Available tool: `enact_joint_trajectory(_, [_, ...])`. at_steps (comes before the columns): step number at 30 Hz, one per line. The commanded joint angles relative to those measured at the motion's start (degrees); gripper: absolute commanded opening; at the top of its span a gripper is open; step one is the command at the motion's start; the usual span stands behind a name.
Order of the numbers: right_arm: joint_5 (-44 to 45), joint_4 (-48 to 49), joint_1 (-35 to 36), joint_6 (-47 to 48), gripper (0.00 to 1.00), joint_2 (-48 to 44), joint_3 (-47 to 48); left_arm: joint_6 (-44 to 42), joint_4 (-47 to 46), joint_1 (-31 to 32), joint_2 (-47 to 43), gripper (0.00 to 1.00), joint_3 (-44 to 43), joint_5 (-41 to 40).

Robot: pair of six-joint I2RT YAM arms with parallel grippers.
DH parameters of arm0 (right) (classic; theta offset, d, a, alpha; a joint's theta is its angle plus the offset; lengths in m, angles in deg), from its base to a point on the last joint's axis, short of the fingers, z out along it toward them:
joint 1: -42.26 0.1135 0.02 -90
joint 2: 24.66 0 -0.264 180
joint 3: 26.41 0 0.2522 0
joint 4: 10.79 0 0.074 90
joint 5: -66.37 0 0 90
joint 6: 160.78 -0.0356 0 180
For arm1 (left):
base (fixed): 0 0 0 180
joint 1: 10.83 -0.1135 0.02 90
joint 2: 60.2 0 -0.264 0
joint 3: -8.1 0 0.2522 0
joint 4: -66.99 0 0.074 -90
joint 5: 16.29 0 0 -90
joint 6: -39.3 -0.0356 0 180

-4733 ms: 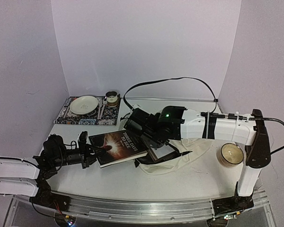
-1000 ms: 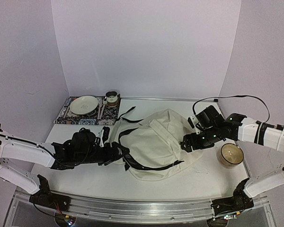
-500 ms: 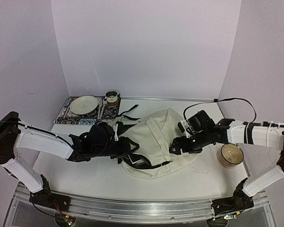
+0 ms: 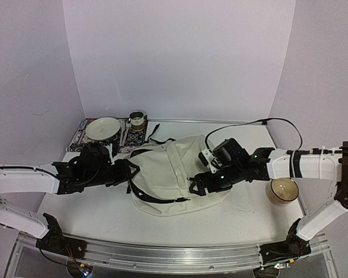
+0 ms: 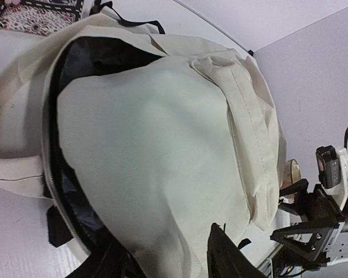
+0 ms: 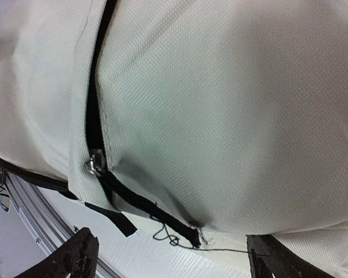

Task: Pack the student bag
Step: Move the student bag to the center of the board, then pick up the largest pocket of the bag from the student bag.

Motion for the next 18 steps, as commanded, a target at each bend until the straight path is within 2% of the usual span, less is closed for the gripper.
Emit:
enact_joint_trajectory(1, [5.7, -6.4, 0.0, 1.9, 0.9, -4.9, 1.8, -8.9, 18.0, -0.1, -6.1, 0.56, -5.7, -9.3])
enact_joint_trajectory(5, [9.4, -8.8, 0.0, 1.8, 0.9, -7.0, 0.5, -13.5, 25.9, 0.7, -9.0, 0.59, -9.5, -11.2])
enact_joint_trajectory(8, [13.5, -9.7, -0.1, 1.3, 0.93, -8.8, -1.0, -16.1, 31.5, 4.9, -7.8, 0.6, -14.6, -14.9])
enact_joint_trajectory(12, [15.8, -11.1, -1.4, 0.0, 0.96, -10.6, -2.5, -18.5, 33.9, 11.2, -3.2, 0.61, -20.8, -15.6])
enact_joint_trajectory(18, [14.7, -11.5, -5.2, -3.5, 0.98, -12.4, -5.3, -23.1, 34.2, 21.2, 7.0, 0.62, -28.1, -18.0])
